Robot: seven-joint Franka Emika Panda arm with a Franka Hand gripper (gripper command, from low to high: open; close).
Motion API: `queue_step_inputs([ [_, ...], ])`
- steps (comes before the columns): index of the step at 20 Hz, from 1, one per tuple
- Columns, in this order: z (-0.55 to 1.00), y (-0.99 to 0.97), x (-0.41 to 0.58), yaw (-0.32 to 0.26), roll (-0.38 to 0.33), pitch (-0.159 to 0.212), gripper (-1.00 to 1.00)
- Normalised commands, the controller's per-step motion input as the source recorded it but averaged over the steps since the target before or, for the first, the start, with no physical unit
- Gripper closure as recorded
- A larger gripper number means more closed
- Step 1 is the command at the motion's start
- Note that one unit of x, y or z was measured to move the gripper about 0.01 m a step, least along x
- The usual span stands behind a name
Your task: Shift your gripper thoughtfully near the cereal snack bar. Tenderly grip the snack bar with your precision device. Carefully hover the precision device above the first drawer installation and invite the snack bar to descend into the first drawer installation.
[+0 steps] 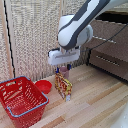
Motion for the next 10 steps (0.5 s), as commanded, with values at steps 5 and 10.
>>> queue_step_inputs([
  [5,-0.58,0.02,-0.019,0.0,0.0,-0.003,-1.0],
  [10,-0.4,0.04,0.065,-0.062,0.016,0.03,-1.0],
])
